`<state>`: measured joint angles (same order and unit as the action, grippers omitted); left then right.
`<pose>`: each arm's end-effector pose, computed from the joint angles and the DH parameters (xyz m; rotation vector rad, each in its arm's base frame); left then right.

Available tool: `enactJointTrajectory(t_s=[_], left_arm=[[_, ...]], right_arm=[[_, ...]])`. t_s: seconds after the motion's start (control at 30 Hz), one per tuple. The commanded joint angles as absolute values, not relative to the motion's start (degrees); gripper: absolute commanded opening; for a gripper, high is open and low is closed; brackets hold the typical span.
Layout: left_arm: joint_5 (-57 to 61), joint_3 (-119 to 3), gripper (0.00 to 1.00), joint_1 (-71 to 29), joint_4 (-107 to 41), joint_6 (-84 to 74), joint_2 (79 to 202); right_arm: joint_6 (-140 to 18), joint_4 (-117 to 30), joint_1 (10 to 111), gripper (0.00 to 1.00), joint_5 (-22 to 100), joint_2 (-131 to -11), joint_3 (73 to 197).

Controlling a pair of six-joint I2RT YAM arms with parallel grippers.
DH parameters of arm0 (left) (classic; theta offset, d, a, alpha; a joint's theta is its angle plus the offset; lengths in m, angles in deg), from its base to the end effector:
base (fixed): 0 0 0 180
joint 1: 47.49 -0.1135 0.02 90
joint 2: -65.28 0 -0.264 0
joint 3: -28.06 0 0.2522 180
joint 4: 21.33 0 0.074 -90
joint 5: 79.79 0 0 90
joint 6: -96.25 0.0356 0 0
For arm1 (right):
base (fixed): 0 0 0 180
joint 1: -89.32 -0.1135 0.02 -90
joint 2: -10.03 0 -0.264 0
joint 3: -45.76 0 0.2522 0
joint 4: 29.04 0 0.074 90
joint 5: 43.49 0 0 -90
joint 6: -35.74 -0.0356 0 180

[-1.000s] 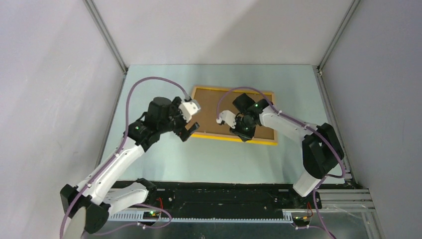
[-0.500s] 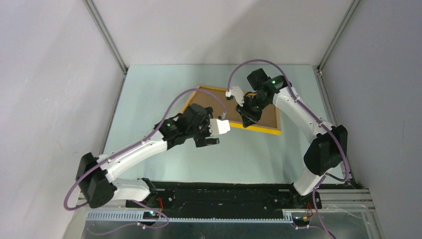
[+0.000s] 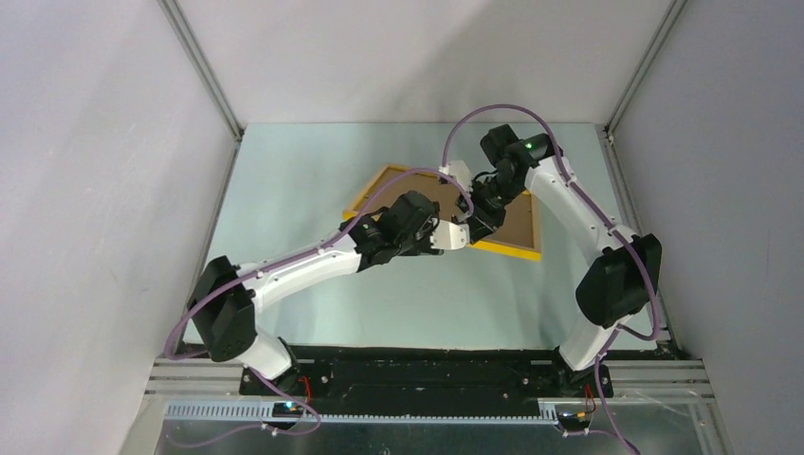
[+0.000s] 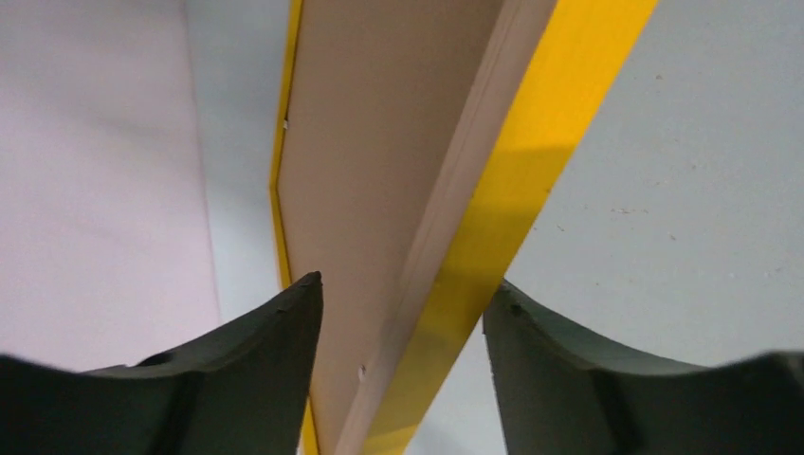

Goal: Put the photo into the frame
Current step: Turn over the photo frame at the center of the board.

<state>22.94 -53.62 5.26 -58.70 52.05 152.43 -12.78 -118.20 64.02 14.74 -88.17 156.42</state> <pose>0.2106 -0.2640 0.2792 1.6707 1.5862 0.1953 0.2884 0.1571 0.3277 -1.5878 2.2434 0.7289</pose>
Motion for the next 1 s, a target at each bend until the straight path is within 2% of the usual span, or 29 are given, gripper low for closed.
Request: enactJointTrajectory(t_s=[0.0, 0.1, 0.17, 0.27, 0.43, 0.6, 0.63, 0.67, 0.7, 0.87, 0.97], left_arm=[[26.7, -57.1, 0.58, 6.8, -56.0, 55.1, 153.6], [28.0, -57.5, 0.46, 7.4, -56.1, 55.6, 153.9], [28.6, -57.7, 0.37, 7.4, -56.2, 55.9, 153.8], [29.7, -57.5, 0.27, 7.7, -56.5, 56.2, 153.3], [30.9, -58.0, 0.04, 8.1, -58.6, 56.8, 151.7], [30.4, -59.3, 0.00, 8.1, -63.2, 56.8, 147.9], [30.1, -59.6, 0.00, 8.1, -63.7, 57.0, 147.3], [29.9, -60.0, 0.00, 8.2, -64.9, 57.1, 146.4], [29.4, -60.9, 0.00, 8.2, -65.6, 57.2, 145.9], [26.2, -65.2, 0.00, 8.1, -74.4, 57.9, 143.0], [24.7, -67.5, 0.00, 8.1, -79.0, 58.9, 141.9]], right_arm=[[-12.5, -120.4, 65.1, 0.00, 11.1, -87.2, 159.7], [-12.8, -120.3, 65.7, 0.00, 11.2, -86.9, 159.6], [-13.6, -119.7, 66.3, 0.05, 11.7, -86.4, 159.7], [-15.4, -118.1, 67.8, 0.19, 12.4, -85.3, 159.7], [-18.3, -113.0, 70.8, 0.40, 14.3, -80.6, 159.0], [-22.8, -104.3, 74.5, 0.60, 17.3, -72.2, 154.4], [-23.3, -103.0, 75.1, 0.73, 18.2, -70.9, 153.5], [-24.1, -100.4, 75.3, 0.81, 18.7, -68.1, 151.5], [-24.9, -99.1, 75.3, 0.97, 20.0, -66.7, 150.4], [-26.8, -90.1, 74.6, 0.99, 22.7, -54.0, 141.2], [-26.7, -90.9, 72.6, 0.99, 22.5, -50.1, 139.6]])
